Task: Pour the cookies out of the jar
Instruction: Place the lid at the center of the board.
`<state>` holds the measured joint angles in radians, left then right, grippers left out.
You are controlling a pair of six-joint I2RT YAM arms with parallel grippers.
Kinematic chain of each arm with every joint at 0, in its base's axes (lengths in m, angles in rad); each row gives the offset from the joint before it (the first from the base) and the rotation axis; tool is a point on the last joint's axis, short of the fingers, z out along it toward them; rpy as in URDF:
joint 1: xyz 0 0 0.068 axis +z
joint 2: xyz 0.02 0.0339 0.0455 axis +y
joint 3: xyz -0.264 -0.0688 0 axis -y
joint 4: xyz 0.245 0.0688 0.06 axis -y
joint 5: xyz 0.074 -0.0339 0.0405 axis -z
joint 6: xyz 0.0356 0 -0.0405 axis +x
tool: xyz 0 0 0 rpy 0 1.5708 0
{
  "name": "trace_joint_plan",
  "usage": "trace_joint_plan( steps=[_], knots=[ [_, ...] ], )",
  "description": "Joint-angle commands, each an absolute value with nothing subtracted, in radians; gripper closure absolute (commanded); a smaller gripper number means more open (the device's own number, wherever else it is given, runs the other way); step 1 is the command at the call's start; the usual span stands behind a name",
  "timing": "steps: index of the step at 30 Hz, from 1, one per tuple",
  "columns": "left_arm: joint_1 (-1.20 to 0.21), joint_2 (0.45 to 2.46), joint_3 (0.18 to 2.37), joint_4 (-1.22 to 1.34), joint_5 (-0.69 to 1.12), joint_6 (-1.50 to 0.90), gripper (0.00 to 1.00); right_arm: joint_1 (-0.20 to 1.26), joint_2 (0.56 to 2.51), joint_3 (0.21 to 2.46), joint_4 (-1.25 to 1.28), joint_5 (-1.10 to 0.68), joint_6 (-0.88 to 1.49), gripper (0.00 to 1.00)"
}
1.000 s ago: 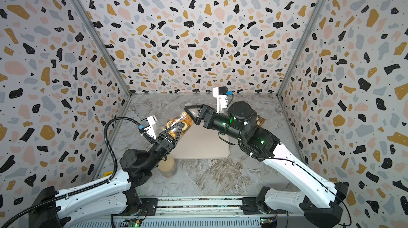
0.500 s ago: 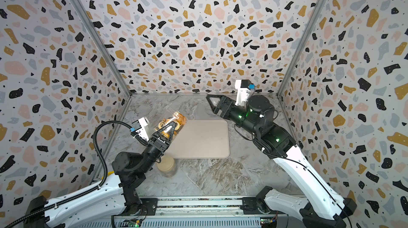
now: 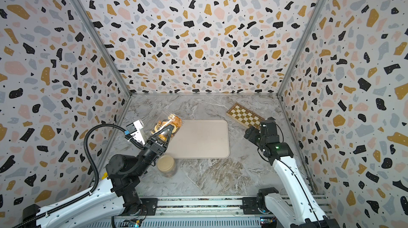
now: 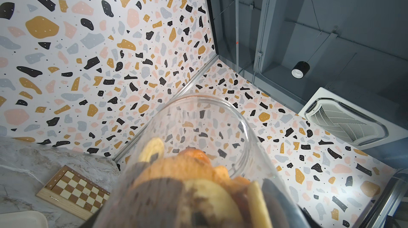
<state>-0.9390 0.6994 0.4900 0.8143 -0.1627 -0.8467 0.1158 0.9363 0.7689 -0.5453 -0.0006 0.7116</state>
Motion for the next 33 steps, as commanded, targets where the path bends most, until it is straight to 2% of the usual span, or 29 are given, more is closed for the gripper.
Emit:
trace_joint_plan(
  steps=[1, 5, 14, 18, 22, 27, 33],
  knots=[
    [-0.939, 0.683, 0.497, 0.903, -0.147, -0.825, 1.00, 0.056, 0.967, 0.704, -0.499, 0.015, 0.653, 0.27],
    [-0.938, 0.680, 0.500, 0.910, -0.141, -0.825, 1.00, -0.005, 1.042, 0.630, -0.412, 0.006, 0.630, 0.27],
    [-0.939, 0.677, 0.508, 0.908, -0.134, -0.825, 1.00, -0.012, 1.225, 0.611, -0.286, 0.094, 0.589, 0.25],
    [-0.939, 0.681, 0.508, 0.913, -0.134, -0.826, 1.00, -0.011, 1.271, 0.609, -0.253, 0.137, 0.571, 0.20],
    [-0.938, 0.688, 0.508, 0.921, -0.135, -0.829, 1.00, -0.010, 1.318, 0.612, -0.259, 0.144, 0.565, 0.07],
    [-0.938, 0.702, 0.509, 0.939, -0.132, -0.832, 1.00, -0.008, 1.286, 0.606, -0.270, 0.118, 0.563, 0.00],
    [-0.939, 0.719, 0.509, 0.966, -0.135, -0.844, 1.00, -0.005, 1.217, 0.674, -0.380, 0.138, 0.578, 0.00]
  ],
)
